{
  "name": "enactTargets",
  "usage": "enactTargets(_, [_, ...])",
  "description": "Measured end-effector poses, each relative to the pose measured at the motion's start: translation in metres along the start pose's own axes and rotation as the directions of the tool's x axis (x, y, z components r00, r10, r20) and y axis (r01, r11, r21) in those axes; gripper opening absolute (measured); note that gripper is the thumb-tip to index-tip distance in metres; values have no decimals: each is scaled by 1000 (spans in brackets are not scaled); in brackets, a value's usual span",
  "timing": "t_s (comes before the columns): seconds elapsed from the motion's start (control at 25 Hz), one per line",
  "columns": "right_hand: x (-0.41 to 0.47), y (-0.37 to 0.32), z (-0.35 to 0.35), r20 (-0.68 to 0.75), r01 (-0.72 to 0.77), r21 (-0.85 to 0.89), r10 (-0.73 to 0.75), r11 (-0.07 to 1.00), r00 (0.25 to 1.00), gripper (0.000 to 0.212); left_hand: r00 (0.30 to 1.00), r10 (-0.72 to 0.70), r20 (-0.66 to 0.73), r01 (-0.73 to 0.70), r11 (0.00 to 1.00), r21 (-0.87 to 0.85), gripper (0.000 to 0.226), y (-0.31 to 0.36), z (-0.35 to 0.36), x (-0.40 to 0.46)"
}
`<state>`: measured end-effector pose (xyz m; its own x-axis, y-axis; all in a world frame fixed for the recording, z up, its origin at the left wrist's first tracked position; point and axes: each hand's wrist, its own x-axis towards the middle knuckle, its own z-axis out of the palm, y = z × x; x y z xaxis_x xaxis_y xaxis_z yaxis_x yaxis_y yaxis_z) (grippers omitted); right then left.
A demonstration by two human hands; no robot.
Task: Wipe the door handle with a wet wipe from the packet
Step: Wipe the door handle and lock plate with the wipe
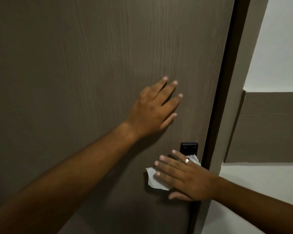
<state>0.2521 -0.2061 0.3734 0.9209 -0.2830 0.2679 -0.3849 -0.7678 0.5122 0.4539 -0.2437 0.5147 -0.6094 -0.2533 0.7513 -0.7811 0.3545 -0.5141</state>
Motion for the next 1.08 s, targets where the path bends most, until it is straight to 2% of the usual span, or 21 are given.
enactTargets(0.08, [7, 9, 4, 55, 47, -39, -45, 998, 997, 74, 993, 119, -7, -118, 986, 115, 65, -13, 8, 20])
enactTargets(0.16, [7, 15, 10, 118, 66, -97, -55, 993, 992, 73, 984, 178, -31, -170, 971, 169, 71, -20, 13, 28])
enactTargets(0.28, [-2, 21, 23, 166, 88, -156, -62, 984, 984, 64, 977, 193, -94, -171, 964, 205, 72, -21, 21, 27])
enactTargets(0.36, [-6, 23, 27, 157, 117, -187, -88, 975, 984, 65, 973, 196, -118, -169, 964, 206, 72, -19, 23, 26])
enactTargets(0.6, [47, -9, 31, 173, 101, -212, -65, 972, 983, 82, 972, 196, -132, -168, 966, 195, 70, -20, 26, 25])
enactTargets(0.76, [7, 9, 25, 180, 86, -271, -37, 959, 983, 95, 967, 223, -123, -195, 958, 210, 71, -20, 24, 25])
enactTargets(0.92, [-29, 20, 23, 168, 22, -327, 35, 945, 985, 81, 965, 224, -136, -193, 958, 211, 71, -21, 23, 25])
enactTargets(1.08, [11, -5, 34, 128, -3, -314, 46, 949, 991, 77, 966, 230, -120, -202, 957, 206, 71, -20, 23, 25])
